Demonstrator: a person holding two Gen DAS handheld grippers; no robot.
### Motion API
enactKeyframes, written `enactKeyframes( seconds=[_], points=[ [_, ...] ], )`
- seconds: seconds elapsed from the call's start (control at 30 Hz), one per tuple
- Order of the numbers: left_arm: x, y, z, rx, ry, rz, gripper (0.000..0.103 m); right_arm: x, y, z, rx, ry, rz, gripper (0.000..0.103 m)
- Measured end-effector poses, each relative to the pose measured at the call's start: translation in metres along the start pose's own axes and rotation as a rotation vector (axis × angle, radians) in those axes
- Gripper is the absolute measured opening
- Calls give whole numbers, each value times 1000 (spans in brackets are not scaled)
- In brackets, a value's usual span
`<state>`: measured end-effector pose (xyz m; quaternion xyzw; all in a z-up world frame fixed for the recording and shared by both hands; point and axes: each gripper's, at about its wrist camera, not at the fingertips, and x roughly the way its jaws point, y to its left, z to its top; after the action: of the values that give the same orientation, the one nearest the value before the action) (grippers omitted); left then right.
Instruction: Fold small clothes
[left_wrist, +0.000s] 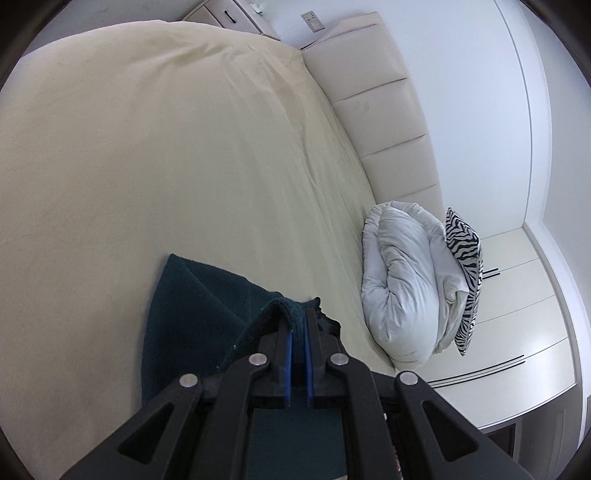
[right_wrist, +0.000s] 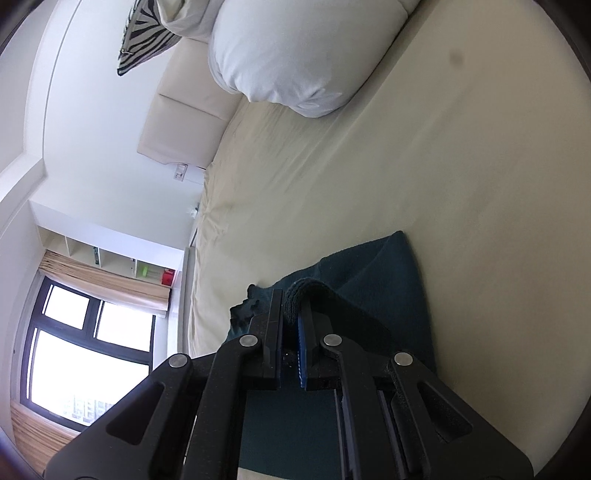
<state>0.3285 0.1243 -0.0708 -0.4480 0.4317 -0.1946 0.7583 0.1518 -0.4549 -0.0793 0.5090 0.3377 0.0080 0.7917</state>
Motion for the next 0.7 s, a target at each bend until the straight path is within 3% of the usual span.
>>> enactKeyframes(
  seconds=[0.23,0.27,0.33,0.4,0.43,0.57,0.7],
  points=[
    [38,14,24,-19,17,70,7,45,-9,30,23,-21,-55,9],
    [42,16,26,-21,17,90,13,52,-10,33,18,-23,-84,10],
    [44,21,28,-31,12,102,46,60,-13,38,4,-31,-130,19],
    [40,21,27,-23,6,110,60,58,-13,42,-11,-73,-167,49],
    [37,21,26,-18,4,115,64,55,-15,43,-7,-96,-166,50],
    [21,16,11,3,15,90,64,38,-21,43,6,-114,-173,51],
    [1,4,-17,111,26,117,64,17,-3,19,-147,-100,-188,51]
  ],
)
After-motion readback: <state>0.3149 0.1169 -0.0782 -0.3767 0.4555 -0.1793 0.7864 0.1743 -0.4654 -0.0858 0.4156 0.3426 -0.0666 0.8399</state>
